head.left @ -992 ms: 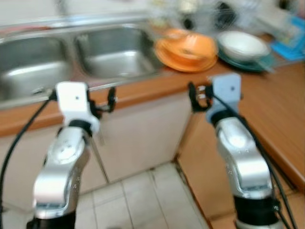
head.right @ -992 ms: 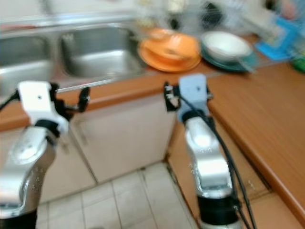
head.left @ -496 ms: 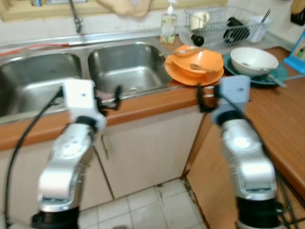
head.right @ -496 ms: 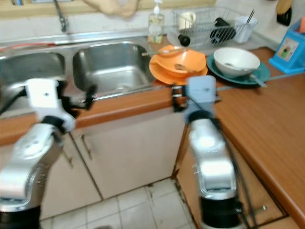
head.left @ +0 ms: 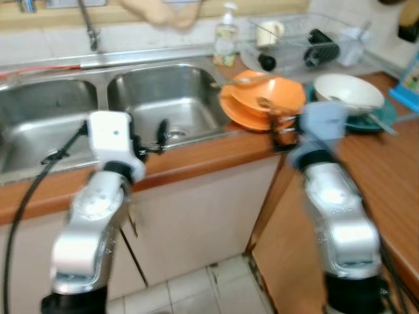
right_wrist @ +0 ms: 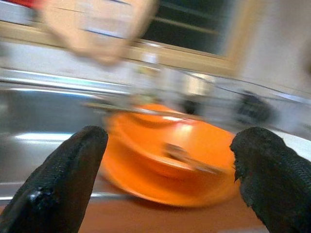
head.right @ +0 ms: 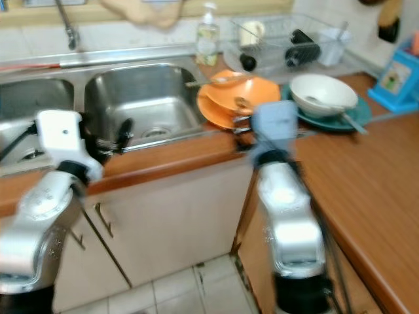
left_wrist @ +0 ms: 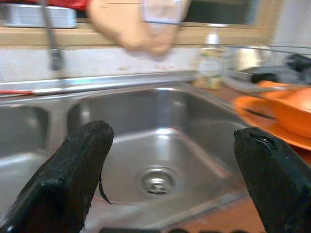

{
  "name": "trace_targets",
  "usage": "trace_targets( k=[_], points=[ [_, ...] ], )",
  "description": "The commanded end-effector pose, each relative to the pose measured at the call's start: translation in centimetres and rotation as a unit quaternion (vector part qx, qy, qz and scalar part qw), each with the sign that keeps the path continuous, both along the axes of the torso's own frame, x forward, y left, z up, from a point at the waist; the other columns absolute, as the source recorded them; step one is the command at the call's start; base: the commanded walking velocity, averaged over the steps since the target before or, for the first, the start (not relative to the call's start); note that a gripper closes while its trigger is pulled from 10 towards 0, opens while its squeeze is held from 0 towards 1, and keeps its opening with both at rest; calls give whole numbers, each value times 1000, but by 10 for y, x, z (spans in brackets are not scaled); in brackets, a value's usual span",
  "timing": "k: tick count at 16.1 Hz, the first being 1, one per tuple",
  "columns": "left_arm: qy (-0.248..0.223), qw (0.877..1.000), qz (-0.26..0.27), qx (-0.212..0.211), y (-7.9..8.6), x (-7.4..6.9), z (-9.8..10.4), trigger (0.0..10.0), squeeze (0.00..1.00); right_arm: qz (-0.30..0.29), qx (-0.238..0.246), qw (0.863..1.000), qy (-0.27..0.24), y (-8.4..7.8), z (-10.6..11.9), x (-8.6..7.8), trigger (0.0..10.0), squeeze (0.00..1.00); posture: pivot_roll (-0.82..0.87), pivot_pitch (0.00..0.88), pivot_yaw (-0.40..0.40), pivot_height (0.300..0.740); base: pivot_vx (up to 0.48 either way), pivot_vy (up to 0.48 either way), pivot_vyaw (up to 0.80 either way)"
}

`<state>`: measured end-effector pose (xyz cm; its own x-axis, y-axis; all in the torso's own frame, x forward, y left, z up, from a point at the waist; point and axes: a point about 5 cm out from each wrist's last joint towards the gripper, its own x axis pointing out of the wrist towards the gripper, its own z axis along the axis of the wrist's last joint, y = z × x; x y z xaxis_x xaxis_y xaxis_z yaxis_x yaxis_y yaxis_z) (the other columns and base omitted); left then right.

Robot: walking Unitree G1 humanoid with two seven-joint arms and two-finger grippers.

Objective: Kitchen organization

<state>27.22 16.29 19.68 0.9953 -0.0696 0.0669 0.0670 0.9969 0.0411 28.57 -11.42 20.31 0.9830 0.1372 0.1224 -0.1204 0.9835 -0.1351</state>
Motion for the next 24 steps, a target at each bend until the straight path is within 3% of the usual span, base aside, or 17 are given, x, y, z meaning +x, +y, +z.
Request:
trace_targets(
  k=[1, 8, 13, 19, 24],
  points=[
    [-14, 1000, -15, 2, -6, 0, 7, 10000, 0, -4, -2, 1000, -17, -8, 6, -2, 10000, 1000, -57, 0, -11, 740, 304, 0, 0],
    [-19, 999, -28, 6, -5, 1, 9, 10000, 0, 33, 14, 999, -23, -1, 7, -12, 10000, 1000, -66, 0, 1, 740, 301, 0, 0],
    [-24, 999, -41, 16, -6, 2, 12, 10000, 0, 17, 16, 1000, -7, -4, -1, -17, 10000, 1000, -72, 0, 7, 740, 302, 0, 0],
    [-32, 998, -52, 6, -8, 6, 18, 10000, 0, 26, 43, 998, -23, -4, 8, -21, 10000, 1000, -88, 0, 24, 740, 301, 0, 0],
    [-30, 998, -54, 5, -9, 5, 16, 10000, 0, 33, 36, 999, -23, -4, 9, -20, 10000, 1000, -92, 0, 20, 740, 302, 0, 0]
  ],
)
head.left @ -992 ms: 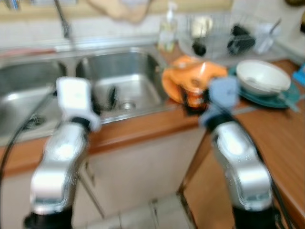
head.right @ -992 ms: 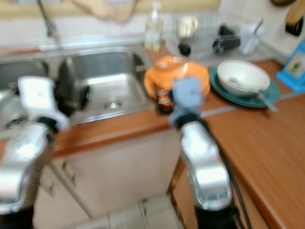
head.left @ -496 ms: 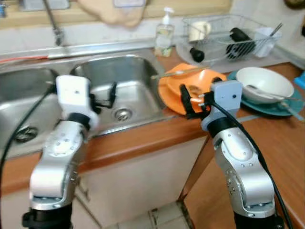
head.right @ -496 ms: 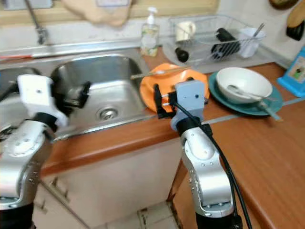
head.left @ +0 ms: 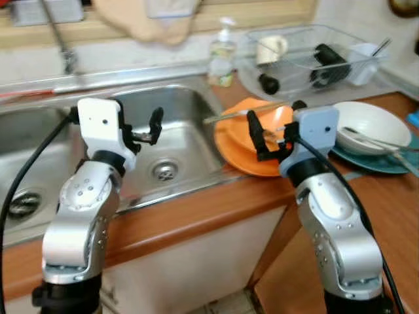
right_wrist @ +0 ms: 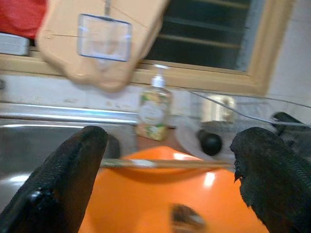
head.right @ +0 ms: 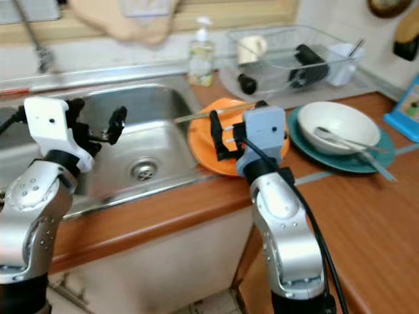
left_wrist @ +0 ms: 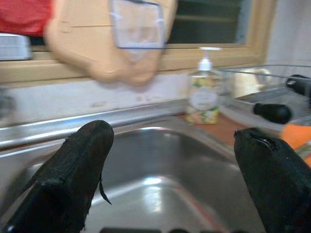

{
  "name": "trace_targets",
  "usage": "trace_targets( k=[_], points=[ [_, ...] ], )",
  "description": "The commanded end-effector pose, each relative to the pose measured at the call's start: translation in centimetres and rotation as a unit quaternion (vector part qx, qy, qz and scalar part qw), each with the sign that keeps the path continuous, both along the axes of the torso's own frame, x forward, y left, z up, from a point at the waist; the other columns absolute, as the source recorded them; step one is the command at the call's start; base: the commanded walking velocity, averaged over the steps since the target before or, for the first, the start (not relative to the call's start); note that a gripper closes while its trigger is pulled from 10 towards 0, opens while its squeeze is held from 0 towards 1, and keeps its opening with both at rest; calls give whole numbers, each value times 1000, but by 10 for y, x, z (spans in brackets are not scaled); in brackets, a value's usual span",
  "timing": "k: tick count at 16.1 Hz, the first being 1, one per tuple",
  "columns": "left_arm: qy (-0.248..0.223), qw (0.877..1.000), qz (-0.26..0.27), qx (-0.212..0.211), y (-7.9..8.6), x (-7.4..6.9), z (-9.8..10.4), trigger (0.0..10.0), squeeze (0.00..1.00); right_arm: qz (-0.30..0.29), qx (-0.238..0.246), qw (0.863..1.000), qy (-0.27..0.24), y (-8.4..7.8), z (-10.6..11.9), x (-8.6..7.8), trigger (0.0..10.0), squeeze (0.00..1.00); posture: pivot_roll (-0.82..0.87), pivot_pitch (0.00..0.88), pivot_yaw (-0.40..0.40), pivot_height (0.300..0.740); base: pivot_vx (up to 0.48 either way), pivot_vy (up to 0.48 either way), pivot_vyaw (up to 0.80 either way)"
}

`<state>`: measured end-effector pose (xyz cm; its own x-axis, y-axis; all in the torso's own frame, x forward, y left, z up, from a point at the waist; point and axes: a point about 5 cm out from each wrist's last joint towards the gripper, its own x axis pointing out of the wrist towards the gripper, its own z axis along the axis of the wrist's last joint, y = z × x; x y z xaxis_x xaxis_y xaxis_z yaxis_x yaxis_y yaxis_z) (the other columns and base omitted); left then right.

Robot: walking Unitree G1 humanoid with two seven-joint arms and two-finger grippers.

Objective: Kitchen organization

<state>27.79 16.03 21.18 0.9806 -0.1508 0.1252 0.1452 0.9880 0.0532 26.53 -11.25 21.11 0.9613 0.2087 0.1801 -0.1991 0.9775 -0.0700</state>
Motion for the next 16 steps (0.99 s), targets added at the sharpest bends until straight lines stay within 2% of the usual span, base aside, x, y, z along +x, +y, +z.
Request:
trace_targets(
  k=[1, 3, 5, 7, 9, 10, 12, 13, 14, 15, 16],
  points=[
    [-1, 1000, -14, 3, -7, -1, 1, 10000, 0, -9, 0, 1000, 1, -6, 1, 0, 10000, 1000, -92, 0, 20, 740, 300, 0, 0],
    [-1, 1000, -19, 4, -8, -1, 1, 10000, 0, -4, 1, 1000, 1, -5, 1, 1, 10000, 1000, -89, 0, 15, 740, 296, 0, 0],
    [9, 999, -49, -10, -12, -3, 0, 10000, 0, 4, 5, 1000, 4, -7, 1, 1, 10000, 1000, -83, 0, 13, 740, 0, 0, 0],
    [6, 995, -100, -14, -19, -5, 2, 10000, 0, 11, 2, 1000, 1, -13, 2, 1, 10000, 1000, -86, 0, 18, 740, 0, 0, 0],
    [-1, 993, -114, -5, -19, -2, 2, 10000, 0, 26, -12, 1000, -6, -17, 3, 1, 10000, 1000, -91, 0, 24, 740, 0, 0, 0],
    [-8, 994, -113, -5, -17, 3, 4, 10000, 1000, 33, -17, 999, -8, -18, 3, 1, 10000, 1000, -88, 0, 25, 740, 0, 0, 0],
    [-13, 990, -142, 6, -14, 12, 9, 10000, 1000, 67, -24, 997, -7, -20, 4, 0, 10000, 1000, -88, 0, 24, 740, 0, 0, 0],
    [-14, 982, -184, 40, -15, 17, 9, 10000, 1000, 114, -43, 993, -1, -21, 5, -3, 10000, 1000, -91, 0, 27, 740, 0, 0, 0],
    [-14, 979, -198, 48, -16, 19, 9, 10000, 1000, 126, -48, 991, 1, -21, 5, -5, 10000, 1000, -91, 0, 27, 740, 0, 0, 0],
    [-8, 967, -250, 48, -19, 21, 7, 10000, 859, 140, -51, 989, 9, -24, 5, -6, 10000, 1000, -93, 0, 28, 740, 0, 0, 0],
    [-7, 961, -271, 52, -20, 23, 7, 10000, 141, 146, -51, 988, 12, -26, 5, -7, 10000, 961, -92, 0, 27, 740, 0, 0, 0]
  ],
)
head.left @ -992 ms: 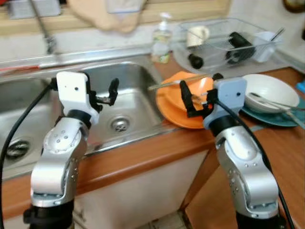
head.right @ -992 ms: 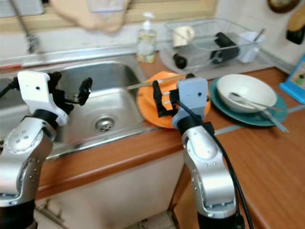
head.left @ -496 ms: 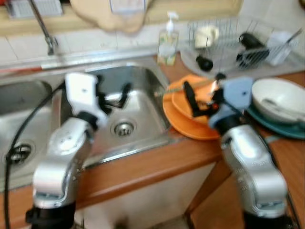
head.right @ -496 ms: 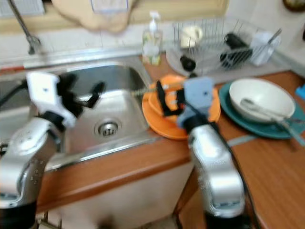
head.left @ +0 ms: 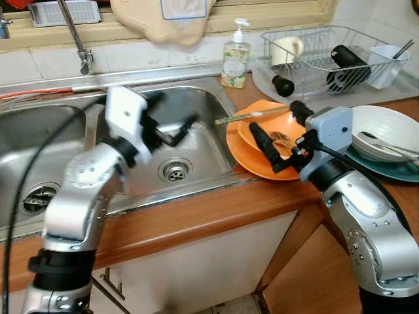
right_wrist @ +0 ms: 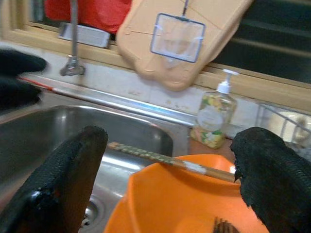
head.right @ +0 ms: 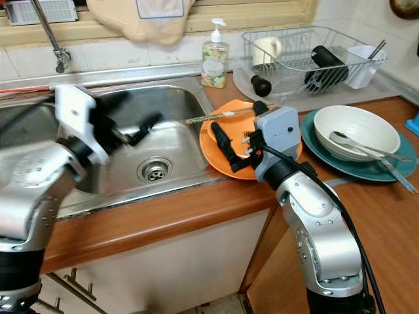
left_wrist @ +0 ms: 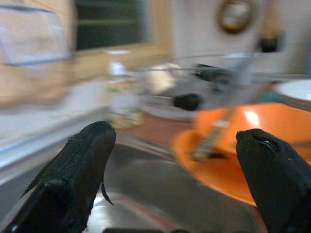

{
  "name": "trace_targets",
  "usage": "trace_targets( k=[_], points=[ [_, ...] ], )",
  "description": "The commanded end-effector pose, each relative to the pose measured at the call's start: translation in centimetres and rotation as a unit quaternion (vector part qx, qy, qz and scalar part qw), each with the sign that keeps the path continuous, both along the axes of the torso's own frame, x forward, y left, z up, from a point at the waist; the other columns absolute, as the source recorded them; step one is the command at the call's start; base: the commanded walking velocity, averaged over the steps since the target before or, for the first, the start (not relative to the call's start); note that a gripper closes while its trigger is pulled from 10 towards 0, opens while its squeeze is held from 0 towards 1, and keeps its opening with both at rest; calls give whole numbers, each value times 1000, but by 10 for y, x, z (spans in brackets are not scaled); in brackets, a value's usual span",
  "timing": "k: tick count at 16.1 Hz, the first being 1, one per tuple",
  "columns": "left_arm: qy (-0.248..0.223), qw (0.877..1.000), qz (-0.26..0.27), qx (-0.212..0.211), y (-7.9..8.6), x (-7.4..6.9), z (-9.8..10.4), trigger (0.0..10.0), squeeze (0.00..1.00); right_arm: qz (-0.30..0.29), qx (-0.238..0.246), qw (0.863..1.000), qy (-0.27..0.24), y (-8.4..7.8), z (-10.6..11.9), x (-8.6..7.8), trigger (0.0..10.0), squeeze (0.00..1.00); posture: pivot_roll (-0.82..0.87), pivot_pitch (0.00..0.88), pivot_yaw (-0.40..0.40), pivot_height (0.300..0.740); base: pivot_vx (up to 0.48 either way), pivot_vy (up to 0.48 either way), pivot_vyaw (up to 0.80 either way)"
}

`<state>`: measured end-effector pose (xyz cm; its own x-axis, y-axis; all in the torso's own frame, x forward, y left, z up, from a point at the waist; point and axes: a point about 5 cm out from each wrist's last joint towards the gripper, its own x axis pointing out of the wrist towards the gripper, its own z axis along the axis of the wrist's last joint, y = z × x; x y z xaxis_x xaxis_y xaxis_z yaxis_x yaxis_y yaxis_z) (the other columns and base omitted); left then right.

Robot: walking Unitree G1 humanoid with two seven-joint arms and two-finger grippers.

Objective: Kitchen organization

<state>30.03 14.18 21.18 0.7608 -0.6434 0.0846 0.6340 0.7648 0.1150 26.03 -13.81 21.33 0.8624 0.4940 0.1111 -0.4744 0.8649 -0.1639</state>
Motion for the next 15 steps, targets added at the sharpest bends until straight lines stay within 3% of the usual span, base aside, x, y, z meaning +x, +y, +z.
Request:
trace_targets(
  k=[1, 4, 8, 15],
  points=[
    [-7, 998, -57, -13, -3, 5, 6, 10000, 0, 23, 1, 1000, 3, -3, 4, -5, 10000, 0, -96, 0, 32, 740, 0, 0, 0],
    [-2, 996, -85, 13, -2, 18, 4, 10000, 0, 70, -32, 997, 23, -6, 4, -14, 10000, 0, -98, 0, 36, 740, 0, 0, 0],
    [40, 981, -188, 19, -15, 24, -7, 10000, 0, 101, -63, 990, 73, -9, -5, -25, 10000, 0, -112, 0, 50, 740, 0, 0, 0],
    [30, 977, -209, 44, -22, 42, -7, 10000, 0, 103, -75, 990, 67, -3, -5, -28, 10000, 0, -119, 0, 70, 740, 0, 0, 0]
  ],
)
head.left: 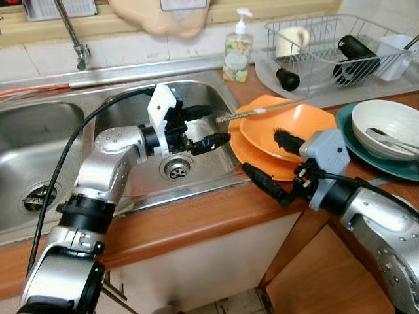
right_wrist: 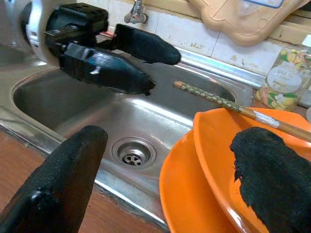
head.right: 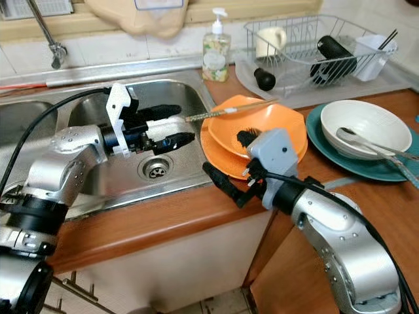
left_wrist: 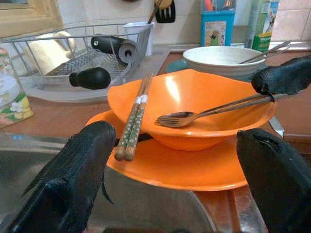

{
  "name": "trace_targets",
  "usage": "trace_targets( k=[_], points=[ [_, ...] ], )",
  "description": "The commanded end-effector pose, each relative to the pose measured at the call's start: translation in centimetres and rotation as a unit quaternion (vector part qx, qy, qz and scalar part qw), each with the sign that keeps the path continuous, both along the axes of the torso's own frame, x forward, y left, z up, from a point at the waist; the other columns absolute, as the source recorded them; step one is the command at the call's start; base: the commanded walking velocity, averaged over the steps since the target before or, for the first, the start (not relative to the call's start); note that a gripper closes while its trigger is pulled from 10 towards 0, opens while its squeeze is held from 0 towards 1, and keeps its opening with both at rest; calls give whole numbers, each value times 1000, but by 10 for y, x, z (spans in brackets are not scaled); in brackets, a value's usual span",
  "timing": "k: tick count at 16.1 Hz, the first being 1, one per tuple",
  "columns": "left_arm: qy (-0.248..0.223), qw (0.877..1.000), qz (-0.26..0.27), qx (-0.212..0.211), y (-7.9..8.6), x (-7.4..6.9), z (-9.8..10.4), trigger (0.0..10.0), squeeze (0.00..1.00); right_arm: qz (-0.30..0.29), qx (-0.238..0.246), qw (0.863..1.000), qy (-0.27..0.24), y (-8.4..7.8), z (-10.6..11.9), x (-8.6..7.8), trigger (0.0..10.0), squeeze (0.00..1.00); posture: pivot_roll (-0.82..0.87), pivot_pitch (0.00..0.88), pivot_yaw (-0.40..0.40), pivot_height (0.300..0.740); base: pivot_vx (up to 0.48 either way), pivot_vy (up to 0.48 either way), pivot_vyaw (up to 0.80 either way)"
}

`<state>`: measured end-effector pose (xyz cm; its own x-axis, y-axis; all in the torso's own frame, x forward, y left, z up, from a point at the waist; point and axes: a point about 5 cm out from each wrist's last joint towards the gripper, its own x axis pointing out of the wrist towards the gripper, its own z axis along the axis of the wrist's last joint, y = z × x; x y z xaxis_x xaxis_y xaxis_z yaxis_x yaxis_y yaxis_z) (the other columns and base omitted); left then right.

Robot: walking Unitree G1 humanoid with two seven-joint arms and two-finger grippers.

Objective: Kitchen organization

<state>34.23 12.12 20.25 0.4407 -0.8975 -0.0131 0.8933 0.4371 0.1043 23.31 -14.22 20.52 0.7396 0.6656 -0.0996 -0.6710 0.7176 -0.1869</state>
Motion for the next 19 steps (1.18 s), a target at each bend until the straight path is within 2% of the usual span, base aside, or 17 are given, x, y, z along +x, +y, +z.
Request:
trace_targets(
  k=[1, 3, 4, 5, 6, 10, 11, 14, 19],
  points=[
    [-7, 1000, -9, 9, -4, 3, 2, 10000, 0, 4, -4, 1000, -13, 3, 3, -1, 10000, 0, -121, 0, 72, 740, 0, 0, 0],
    [-3, 1000, -18, 7, -7, 6, 1, 10000, 0, 9, -7, 1000, -15, 4, 3, -1, 10000, 0, -123, 0, 73, 740, 0, 0, 0],
    [2, 1000, -22, 7, -10, 8, -1, 6784, 0, 12, -5, 1000, -16, 5, 3, -1, 10000, 0, -124, 0, 76, 740, 0, 0, 0],
    [3, 1000, -23, 6, -12, 9, -2, 5412, 0, 13, -5, 1000, -16, 6, 3, 0, 10000, 0, -124, 0, 76, 740, 0, 0, 0],
    [4, 1000, -21, 4, -14, 12, -3, 1882, 0, 14, -7, 1000, -17, 7, 3, 0, 10000, 0, -125, 0, 79, 740, 0, 0, 0],
    [6, 1000, -27, 6, -19, 15, -5, 1412, 0, 14, -8, 1000, -14, 8, 2, 0, 10000, 0, -131, 0, 85, 740, 0, 0, 0],
    [4, 1000, -27, 7, -19, 16, -5, 588, 0, 13, -9, 1000, -14, 8, 2, 1, 10000, 0, -132, 0, 87, 740, 0, 0, 0],
    [-1, 1000, -29, 7, -21, 18, -4, 78, 0, 7, -13, 1000, -19, 7, 2, 2, 10000, 0, -134, 0, 89, 740, 0, 0, 0],
    [-7, 1000, -29, 7, -22, 20, -3, 0, 0, 8, -17, 1000, -17, 7, 1, 2, 10000, 0, -136, 0, 90, 740, 0, 0, 0]
  ],
)
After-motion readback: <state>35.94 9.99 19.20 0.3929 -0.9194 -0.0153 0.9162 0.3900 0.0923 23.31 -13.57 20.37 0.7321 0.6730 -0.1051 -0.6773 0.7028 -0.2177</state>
